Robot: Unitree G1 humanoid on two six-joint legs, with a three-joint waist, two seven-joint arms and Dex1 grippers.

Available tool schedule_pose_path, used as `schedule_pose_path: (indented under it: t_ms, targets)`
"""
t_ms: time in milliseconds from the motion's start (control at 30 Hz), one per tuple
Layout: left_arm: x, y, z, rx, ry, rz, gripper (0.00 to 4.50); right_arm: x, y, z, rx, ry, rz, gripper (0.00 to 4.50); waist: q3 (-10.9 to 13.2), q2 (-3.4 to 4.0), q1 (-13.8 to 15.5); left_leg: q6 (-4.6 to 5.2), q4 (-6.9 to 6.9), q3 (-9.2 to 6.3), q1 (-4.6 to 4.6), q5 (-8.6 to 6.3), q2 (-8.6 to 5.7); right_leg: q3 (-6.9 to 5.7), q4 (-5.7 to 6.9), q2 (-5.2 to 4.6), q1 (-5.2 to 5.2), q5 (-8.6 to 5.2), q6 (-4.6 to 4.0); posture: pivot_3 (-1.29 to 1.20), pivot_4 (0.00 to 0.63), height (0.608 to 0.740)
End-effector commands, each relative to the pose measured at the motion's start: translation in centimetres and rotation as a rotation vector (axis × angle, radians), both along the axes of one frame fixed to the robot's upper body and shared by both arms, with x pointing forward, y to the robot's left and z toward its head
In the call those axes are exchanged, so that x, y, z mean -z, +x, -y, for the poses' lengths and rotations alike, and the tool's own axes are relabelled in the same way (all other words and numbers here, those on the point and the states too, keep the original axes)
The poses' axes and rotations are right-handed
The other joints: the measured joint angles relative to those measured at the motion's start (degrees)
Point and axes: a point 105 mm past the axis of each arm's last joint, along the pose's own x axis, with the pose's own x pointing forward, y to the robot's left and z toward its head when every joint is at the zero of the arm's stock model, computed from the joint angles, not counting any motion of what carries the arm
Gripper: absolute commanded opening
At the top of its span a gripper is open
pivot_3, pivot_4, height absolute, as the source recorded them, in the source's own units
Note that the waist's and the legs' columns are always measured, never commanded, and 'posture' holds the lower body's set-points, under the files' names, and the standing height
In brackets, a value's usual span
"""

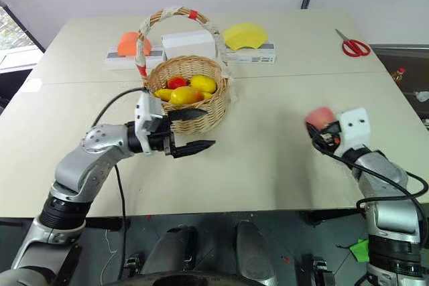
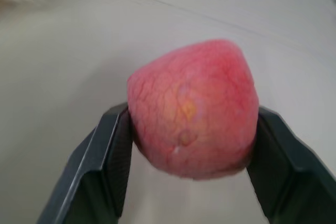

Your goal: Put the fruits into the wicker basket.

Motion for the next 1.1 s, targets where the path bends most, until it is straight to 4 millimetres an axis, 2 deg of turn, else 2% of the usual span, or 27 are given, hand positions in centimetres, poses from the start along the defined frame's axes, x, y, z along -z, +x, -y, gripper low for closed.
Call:
schedule_pose_path:
  t_ms: [33, 133, 233, 333, 433, 533, 567, 600, 633, 733, 833, 867, 933, 1000, 1100]
  targets:
    - [-2.0, 0.6, -3.2, -0.108, -0.064, 0.032, 4.06, -5.3, -0.6, -7.5, -0.307, 0.038, 0.161, 2.83, 0.0, -0.01, -0.1, 0.0, 0.01, -0.01, 0.0, 0.0, 0.04, -0.01, 0.0, 0.0, -0.01, 0.0, 0.0, 0.0, 0.15, 0.74]
    - [-2.1, 0.6, -5.3, -0.186, -0.047, 0.039, 4.06, -7.1, 0.2, -13.7, -0.478, 0.082, 0.192, 2.83, 0.0, -0.02, 0.0, 0.0, 0.01, -0.11, -0.02, 0.0, 0.04, -0.02, 0.01, -0.01, -0.01, 0.0, -0.01, 0.0, 0.15, 0.74]
    - [-2.0, 0.4, -6.0, -0.227, -0.035, 0.042, 4.06, -7.3, 1.5, -17.7, -0.535, 0.087, 0.188, 2.83, 0.0, -0.05, 0.4, -0.02, -0.03, -0.14, -0.04, 0.01, 0.0, -0.04, 0.0, -0.09, -0.05, 0.0, -0.02, 0.0, 0.15, 0.74]
    - [-1.8, -0.1, -6.0, -0.251, -0.04, 0.043, 4.06, -7.6, 3.5, -20.3, -0.513, 0.127, 0.178, 2.83, 0.0, -0.11, 0.9, -0.04, 0.0, -0.21, -0.23, 0.02, -0.13, -0.11, -0.03, -0.25, -0.15, 0.01, -0.02, 0.0, 0.15, 0.74]
    - [-1.5, -0.4, -5.8, -0.261, -0.043, 0.038, 4.06, -7.3, 4.9, -21.3, -0.481, 0.133, 0.157, 2.83, 0.0, -0.11, 1.8, -0.06, 0.0, -0.16, -0.27, 0.02, -0.2, -0.08, -0.06, -0.35, -0.21, 0.02, -0.02, 0.0, 0.15, 0.74]
    - [-1.0, -0.8, -5.5, -0.268, -0.04, 0.029, 4.06, -7.3, 6.0, -21.5, -0.439, 0.156, 0.143, 3.82, 0.0, -0.11, 1.8, -0.07, -0.04, -0.16, -0.28, 0.01, -0.22, -0.08, -0.1, -0.37, -0.21, 0.02, -0.02, 0.0, 0.15, 0.74]
    - [-1.0, -0.9, -5.5, -0.269, -0.041, 0.028, 4.06, -7.4, 6.2, -21.5, -0.433, 0.161, 0.147, 4.28, 0.0, -0.11, 1.7, -0.07, -0.05, -0.16, -0.28, 0.01, -0.21, -0.08, -0.1, -0.38, -0.22, 0.02, -0.02, 0.0, 0.15, 0.74]
    - [-1.0, -0.9, -5.4, -0.271, -0.045, 0.026, 4.06, -7.8, 6.0, -21.6, -0.437, 0.17, 0.166, 4.4, 0.0, -0.1, 1.7, -0.06, -0.06, -0.16, -0.28, 0.01, -0.21, -0.08, -0.1, -0.37, -0.23, 0.02, -0.02, 0.0, 0.15, 0.74]
    - [-1.1, -0.9, -5.4, -0.272, -0.049, 0.025, 4.06, -8.0, 5.9, -21.6, -0.44, 0.177, 0.18, 4.4, 0.0, -0.1, 1.6, -0.07, -0.07, -0.16, -0.28, 0.01, -0.19, -0.08, -0.1, -0.36, -0.24, 0.02, -0.02, 0.0, 0.15, 0.74]
    - [-1.1, -0.9, -5.4, -0.274, -0.05, 0.02, 4.06, -9.1, 2.8, -20.8, -0.56, 0.191, 0.248, 4.4, 0.0, -0.1, 1.6, -0.07, -0.09, -0.16, -0.28, 0.01, -0.17, -0.08, -0.1, -0.32, -0.26, 0.02, -0.02, 0.0, 0.15, 0.74]
    - [-1.0, -0.8, -5.5, -0.276, -0.053, 0.014, 4.06, -8.5, 0.9, -18.8, -0.599, 0.187, 0.233, 4.4, 0.0, -0.1, 1.8, -0.05, -0.14, -0.17, -0.28, 0.01, -0.17, -0.09, -0.14, -0.33, -0.24, 0.02, -0.02, 0.0, 0.15, 0.74]
    - [-1.0, -0.8, -5.6, -0.278, -0.066, 0.012, 4.06, -7.9, 0.6, -17.4, -0.571, 0.189, 0.206, 4.4, 0.0, -0.1, 1.8, -0.04, -0.14, -0.17, -0.29, 0.0, -0.18, -0.1, -0.17, -0.33, -0.21, 0.02, -0.02, 0.0, 0.15, 0.74]
    - [-1.1, -0.7, -5.6, -0.283, -0.088, 0.008, 4.06, -7.2, 0.7, -15.5, -0.505, 0.201, 0.163, 4.4, 0.0, -0.11, 1.8, -0.04, -0.12, -0.16, -0.27, 0.0, -0.17, -0.1, -0.19, -0.34, -0.18, 0.02, -0.02, 0.0, 0.15, 0.74]
    - [-1.3, -0.4, -5.7, -0.3, -0.122, 0.01, 4.06, -6.5, 1.9, -13.7, -0.389, 0.211, 0.141, 4.4, 0.0, -0.1, 1.5, -0.04, -0.1, -0.15, -0.26, 0.0, -0.17, -0.09, -0.18, -0.33, -0.17, 0.02, -0.02, 0.0, 0.15, 0.74]
    - [-1.3, 0.0, -5.7, -0.317, -0.132, 0.021, 4.06, -6.2, 4.0, -12.9, -0.277, 0.236, 0.145, 4.4, 0.0, -0.09, 0.8, -0.04, -0.11, -0.05, -0.19, 0.01, -0.05, -0.03, -0.17, -0.21, -0.19, 0.02, -0.02, 0.0, 0.15, 0.74]
